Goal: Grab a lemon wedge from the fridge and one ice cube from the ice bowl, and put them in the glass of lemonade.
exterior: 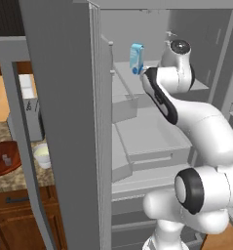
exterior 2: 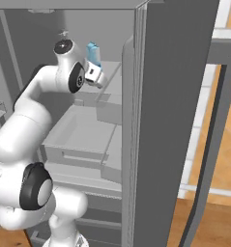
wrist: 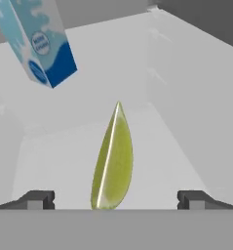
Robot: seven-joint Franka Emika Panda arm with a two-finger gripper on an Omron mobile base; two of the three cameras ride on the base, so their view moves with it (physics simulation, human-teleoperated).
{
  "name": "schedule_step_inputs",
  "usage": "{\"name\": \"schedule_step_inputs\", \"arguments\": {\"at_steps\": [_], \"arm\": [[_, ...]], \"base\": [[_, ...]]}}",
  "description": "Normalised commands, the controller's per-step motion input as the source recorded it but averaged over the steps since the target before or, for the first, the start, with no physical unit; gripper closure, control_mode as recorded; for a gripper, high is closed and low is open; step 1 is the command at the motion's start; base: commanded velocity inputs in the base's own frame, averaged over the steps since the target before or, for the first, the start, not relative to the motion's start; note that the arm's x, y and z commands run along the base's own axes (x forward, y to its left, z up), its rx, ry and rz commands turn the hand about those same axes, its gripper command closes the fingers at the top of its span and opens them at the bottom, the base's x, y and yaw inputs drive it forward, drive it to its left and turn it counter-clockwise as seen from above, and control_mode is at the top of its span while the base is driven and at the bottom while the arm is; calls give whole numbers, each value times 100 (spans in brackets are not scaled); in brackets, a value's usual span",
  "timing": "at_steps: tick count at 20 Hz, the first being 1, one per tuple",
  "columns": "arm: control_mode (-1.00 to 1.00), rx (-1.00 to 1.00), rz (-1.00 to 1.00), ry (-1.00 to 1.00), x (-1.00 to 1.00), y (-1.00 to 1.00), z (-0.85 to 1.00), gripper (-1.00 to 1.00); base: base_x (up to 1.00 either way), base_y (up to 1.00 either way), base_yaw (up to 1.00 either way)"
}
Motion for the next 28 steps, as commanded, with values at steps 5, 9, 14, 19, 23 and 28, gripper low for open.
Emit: {"name": "schedule_step_inputs", "arguments": {"at_steps": [5, 9, 14, 19, 23, 28], "arm": [[-100, 0, -1, 1, 38, -1, -3, -100], [-100, 0, -4, 5, 14, -8, -12, -100], [-100, 0, -6, 13, -6, -15, -16, -100], [-100, 0, -6, 13, 0, -2, -23, -100], [-100, 0, -6, 14, 0, 0, -36, 100], [-100, 0, -2, 9, 0, 0, -24, 100]], "base": [[0, 0, 0], [0, 0, 0], [0, 0, 0], [0, 0, 0], [0, 0, 0], [0, 0, 0]]}}
